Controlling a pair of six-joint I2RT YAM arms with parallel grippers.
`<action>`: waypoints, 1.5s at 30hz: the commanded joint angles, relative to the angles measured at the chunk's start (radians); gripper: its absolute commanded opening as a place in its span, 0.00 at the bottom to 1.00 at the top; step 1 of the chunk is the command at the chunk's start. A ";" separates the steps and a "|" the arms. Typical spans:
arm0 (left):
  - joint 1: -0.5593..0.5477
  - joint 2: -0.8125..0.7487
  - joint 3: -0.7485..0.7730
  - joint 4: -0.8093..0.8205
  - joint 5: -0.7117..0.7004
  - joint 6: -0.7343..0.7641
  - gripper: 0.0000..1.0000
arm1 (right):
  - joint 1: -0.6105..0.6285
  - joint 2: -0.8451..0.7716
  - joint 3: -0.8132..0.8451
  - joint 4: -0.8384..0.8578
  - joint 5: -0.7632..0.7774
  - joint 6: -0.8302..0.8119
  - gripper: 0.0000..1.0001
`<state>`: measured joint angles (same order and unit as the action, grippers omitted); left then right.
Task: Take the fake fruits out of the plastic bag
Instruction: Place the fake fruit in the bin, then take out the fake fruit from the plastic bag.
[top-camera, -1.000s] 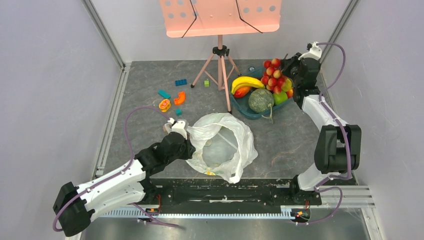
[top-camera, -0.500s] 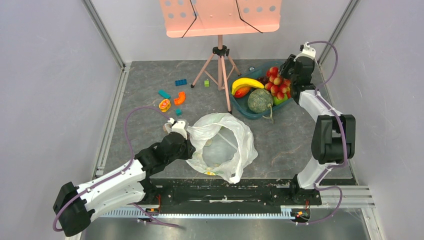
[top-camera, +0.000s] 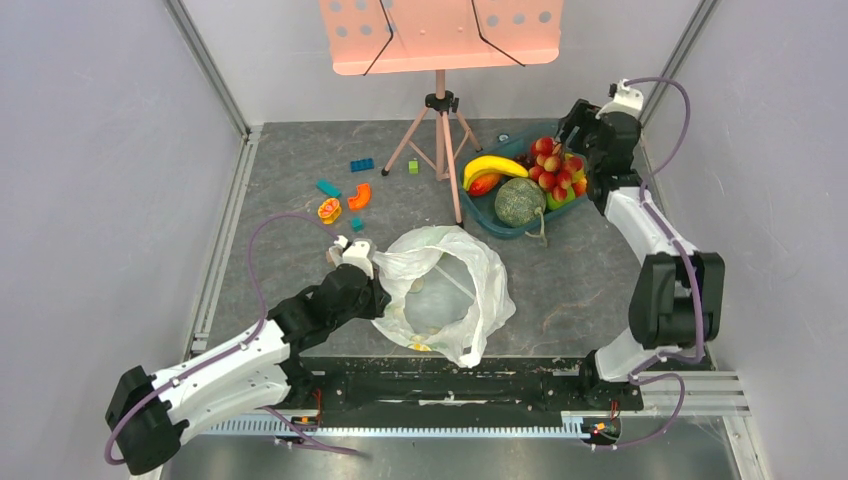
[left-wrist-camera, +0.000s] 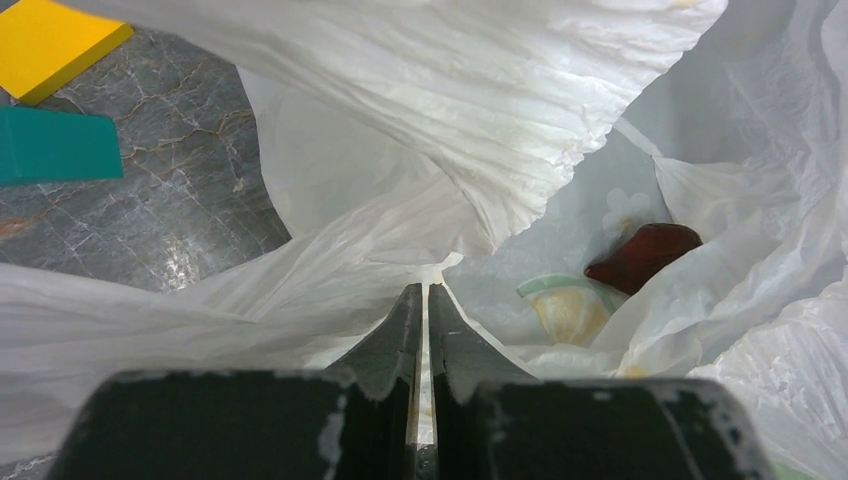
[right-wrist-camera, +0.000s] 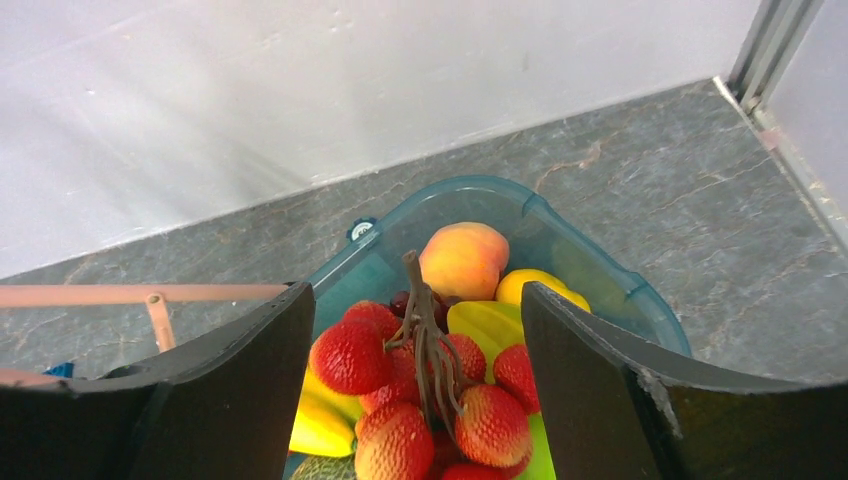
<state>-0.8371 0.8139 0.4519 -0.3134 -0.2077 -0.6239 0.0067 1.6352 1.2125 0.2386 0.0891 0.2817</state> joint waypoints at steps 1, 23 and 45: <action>0.006 -0.025 0.043 -0.004 -0.009 -0.004 0.11 | 0.000 -0.150 -0.075 0.061 0.031 -0.011 0.78; 0.006 -0.049 0.073 -0.008 -0.009 0.000 0.09 | 0.671 -0.670 -0.304 -0.235 -0.083 -0.123 0.69; 0.006 -0.126 0.295 -0.192 -0.003 0.043 0.10 | 1.197 -0.387 -0.337 -0.351 0.345 -0.031 0.43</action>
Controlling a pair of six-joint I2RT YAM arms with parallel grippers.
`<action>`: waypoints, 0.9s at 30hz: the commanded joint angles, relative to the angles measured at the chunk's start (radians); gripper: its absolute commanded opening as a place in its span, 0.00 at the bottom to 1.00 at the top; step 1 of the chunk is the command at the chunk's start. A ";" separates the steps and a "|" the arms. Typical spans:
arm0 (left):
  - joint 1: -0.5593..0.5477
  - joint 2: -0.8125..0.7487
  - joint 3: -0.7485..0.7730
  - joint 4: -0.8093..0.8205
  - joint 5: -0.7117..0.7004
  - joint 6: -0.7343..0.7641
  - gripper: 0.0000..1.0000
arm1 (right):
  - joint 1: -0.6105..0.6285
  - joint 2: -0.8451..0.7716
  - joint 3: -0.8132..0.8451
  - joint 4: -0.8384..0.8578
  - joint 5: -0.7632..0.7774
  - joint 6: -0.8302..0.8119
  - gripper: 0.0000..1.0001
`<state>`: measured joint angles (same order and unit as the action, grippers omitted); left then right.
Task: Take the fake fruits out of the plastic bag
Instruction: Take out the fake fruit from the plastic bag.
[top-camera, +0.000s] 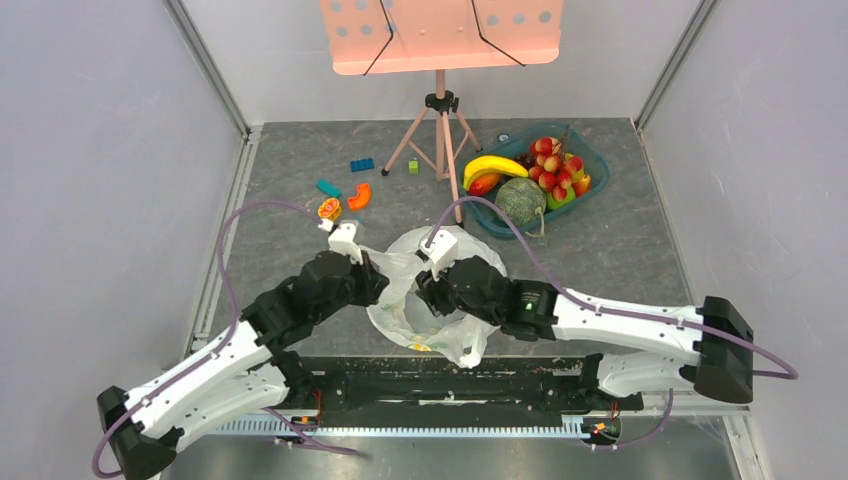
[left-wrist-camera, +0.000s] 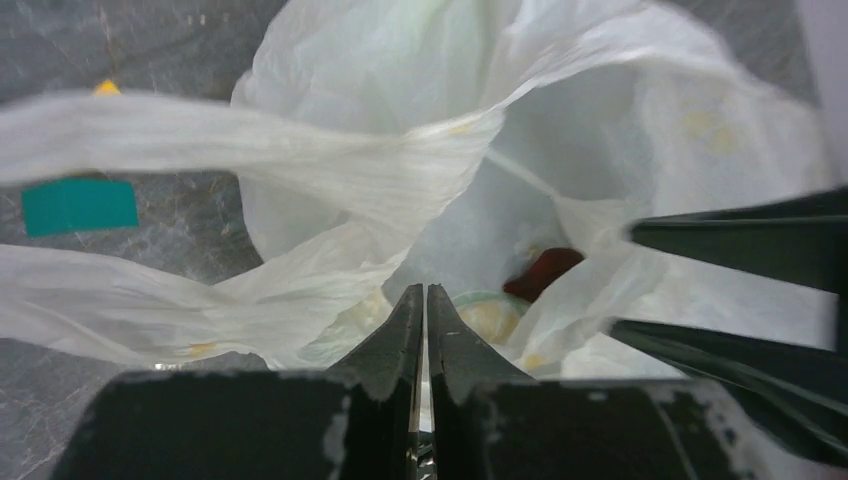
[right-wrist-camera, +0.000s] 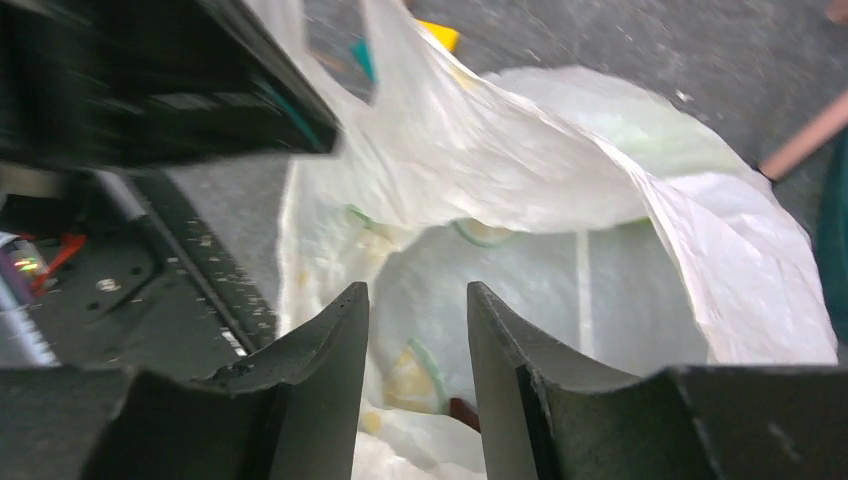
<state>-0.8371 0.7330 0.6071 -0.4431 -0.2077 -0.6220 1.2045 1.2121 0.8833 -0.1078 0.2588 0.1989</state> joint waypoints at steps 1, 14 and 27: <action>0.006 -0.049 0.192 -0.085 -0.007 0.055 0.11 | -0.003 0.054 -0.006 -0.008 0.211 0.060 0.43; 0.081 0.280 0.484 0.002 -0.041 0.283 0.17 | -0.230 0.275 -0.018 0.098 0.137 0.077 0.43; 0.391 0.637 0.503 0.316 0.262 0.159 0.07 | -0.276 0.250 -0.077 0.206 0.003 0.010 0.53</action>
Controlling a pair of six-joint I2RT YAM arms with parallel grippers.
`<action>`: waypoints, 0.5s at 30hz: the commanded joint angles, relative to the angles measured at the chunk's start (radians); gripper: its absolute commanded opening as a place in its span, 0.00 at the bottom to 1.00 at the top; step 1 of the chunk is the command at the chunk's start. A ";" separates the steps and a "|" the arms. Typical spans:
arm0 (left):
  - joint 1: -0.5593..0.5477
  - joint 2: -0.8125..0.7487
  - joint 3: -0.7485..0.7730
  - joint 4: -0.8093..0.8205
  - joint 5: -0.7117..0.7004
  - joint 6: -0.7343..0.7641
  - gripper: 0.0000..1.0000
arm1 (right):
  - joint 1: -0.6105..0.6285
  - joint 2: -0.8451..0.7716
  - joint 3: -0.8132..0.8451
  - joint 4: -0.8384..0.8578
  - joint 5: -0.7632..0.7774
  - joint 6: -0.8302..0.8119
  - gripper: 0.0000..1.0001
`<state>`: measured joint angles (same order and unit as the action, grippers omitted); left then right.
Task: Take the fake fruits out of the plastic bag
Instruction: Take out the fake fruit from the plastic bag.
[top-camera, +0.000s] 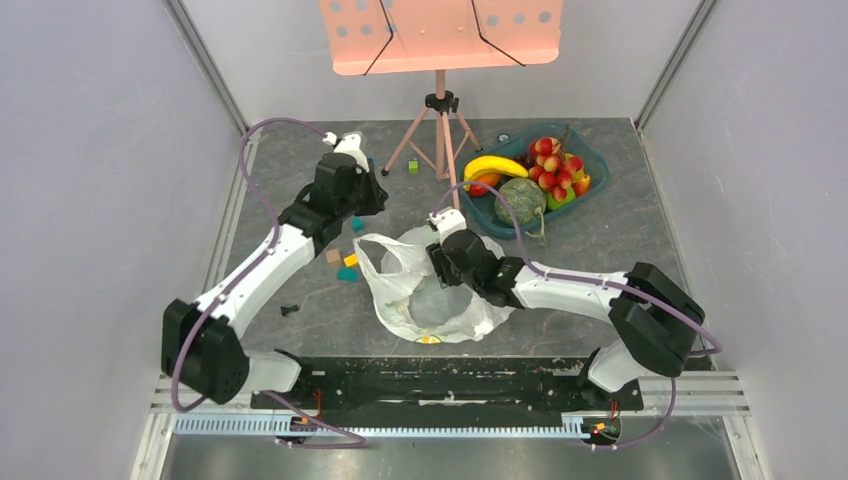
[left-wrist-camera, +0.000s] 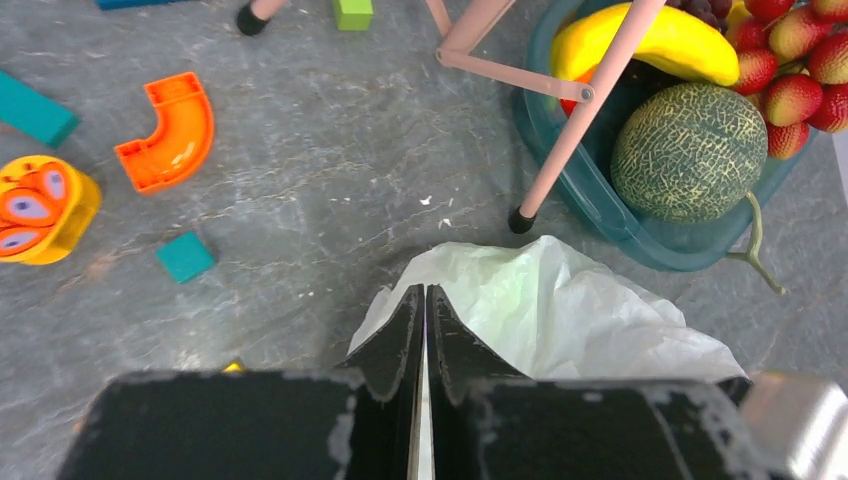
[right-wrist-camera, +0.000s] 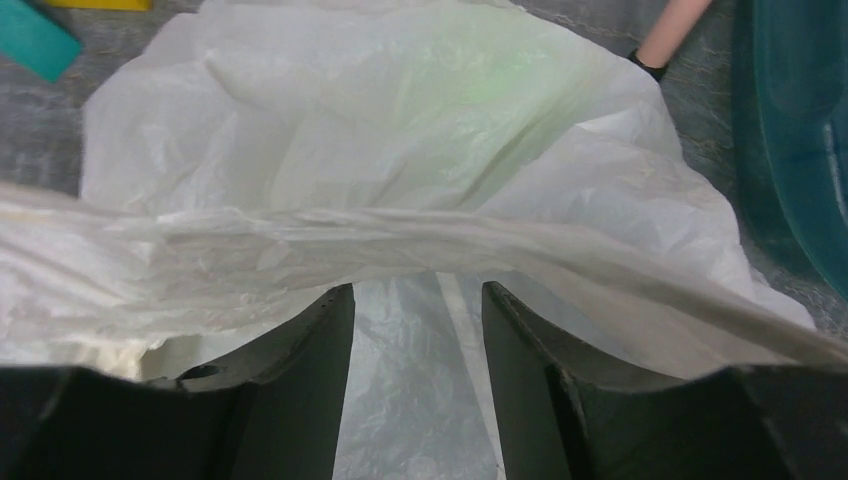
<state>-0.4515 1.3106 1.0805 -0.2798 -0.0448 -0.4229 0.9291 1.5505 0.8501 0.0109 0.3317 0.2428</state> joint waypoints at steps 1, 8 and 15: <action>0.005 0.081 0.031 0.171 0.102 -0.041 0.07 | 0.000 -0.122 -0.068 0.101 -0.092 -0.044 0.54; 0.007 0.253 0.047 0.299 0.138 -0.052 0.07 | 0.001 -0.276 -0.194 0.085 -0.191 -0.075 0.52; 0.007 0.410 0.124 0.384 0.169 -0.059 0.17 | 0.000 -0.332 -0.288 0.104 -0.186 -0.059 0.50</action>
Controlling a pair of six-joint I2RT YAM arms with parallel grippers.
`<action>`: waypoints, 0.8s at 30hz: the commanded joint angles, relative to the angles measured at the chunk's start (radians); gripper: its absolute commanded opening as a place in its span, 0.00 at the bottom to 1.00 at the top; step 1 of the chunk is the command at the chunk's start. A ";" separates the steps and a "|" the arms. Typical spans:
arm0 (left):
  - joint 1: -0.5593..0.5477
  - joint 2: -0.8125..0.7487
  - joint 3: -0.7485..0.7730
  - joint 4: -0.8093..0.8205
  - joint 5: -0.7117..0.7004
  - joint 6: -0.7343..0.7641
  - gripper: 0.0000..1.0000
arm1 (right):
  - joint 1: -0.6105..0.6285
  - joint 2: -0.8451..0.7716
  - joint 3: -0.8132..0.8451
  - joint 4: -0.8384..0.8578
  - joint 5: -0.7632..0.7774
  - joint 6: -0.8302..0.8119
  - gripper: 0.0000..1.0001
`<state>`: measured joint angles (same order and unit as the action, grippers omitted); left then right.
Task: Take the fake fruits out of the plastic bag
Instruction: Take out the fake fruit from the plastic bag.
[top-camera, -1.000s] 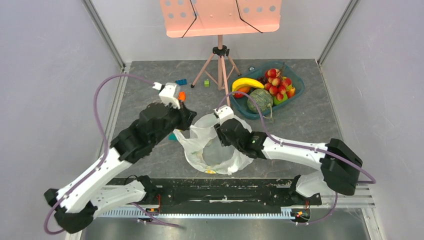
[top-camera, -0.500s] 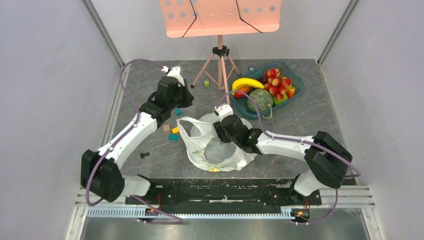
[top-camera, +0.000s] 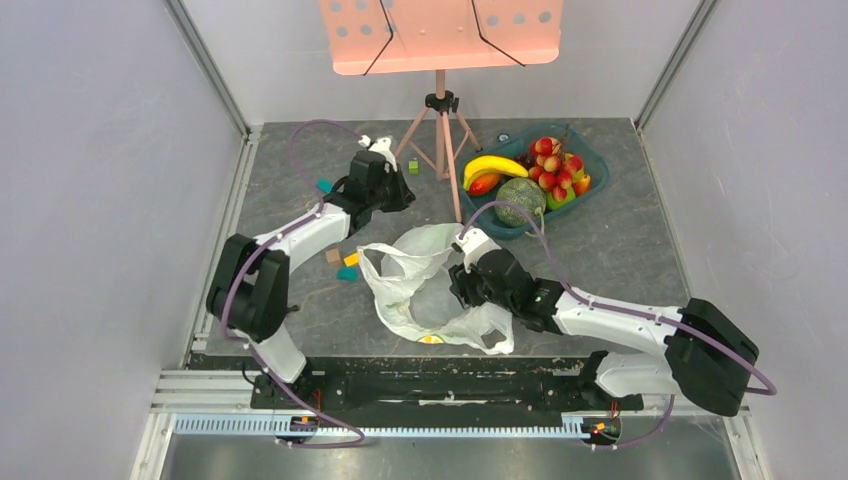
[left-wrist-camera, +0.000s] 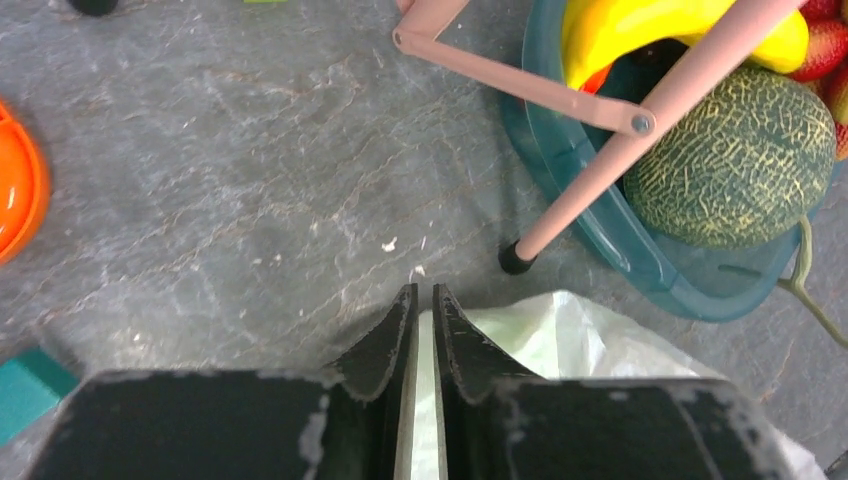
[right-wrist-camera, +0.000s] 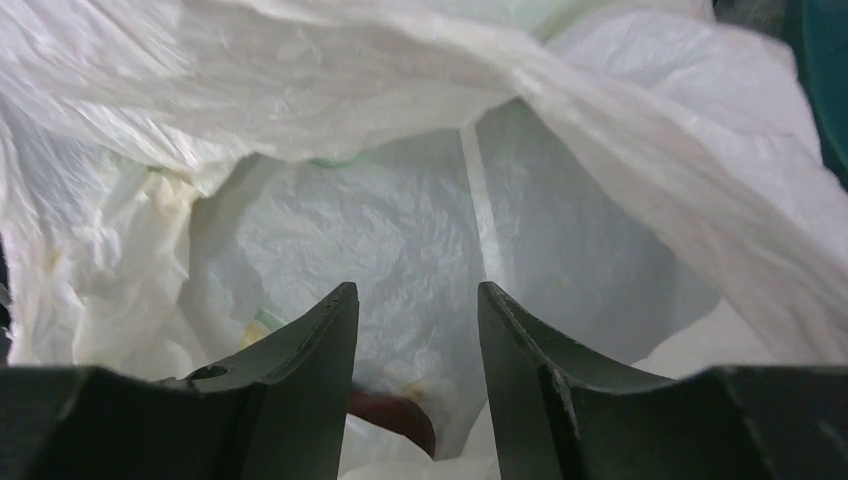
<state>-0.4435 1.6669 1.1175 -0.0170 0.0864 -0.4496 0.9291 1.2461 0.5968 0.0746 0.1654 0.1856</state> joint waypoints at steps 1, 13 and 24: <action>-0.001 0.076 0.098 0.134 0.038 -0.040 0.19 | 0.000 -0.033 -0.042 0.045 -0.019 0.004 0.50; -0.007 0.296 0.232 0.167 0.096 -0.109 0.30 | 0.000 -0.064 -0.089 0.068 0.003 0.035 0.48; -0.073 0.335 0.160 0.151 0.137 -0.135 0.29 | -0.001 -0.052 -0.064 0.075 0.089 0.020 0.54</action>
<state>-0.4911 2.0064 1.3037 0.1055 0.1871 -0.5526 0.9291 1.1854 0.5098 0.1143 0.1951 0.2096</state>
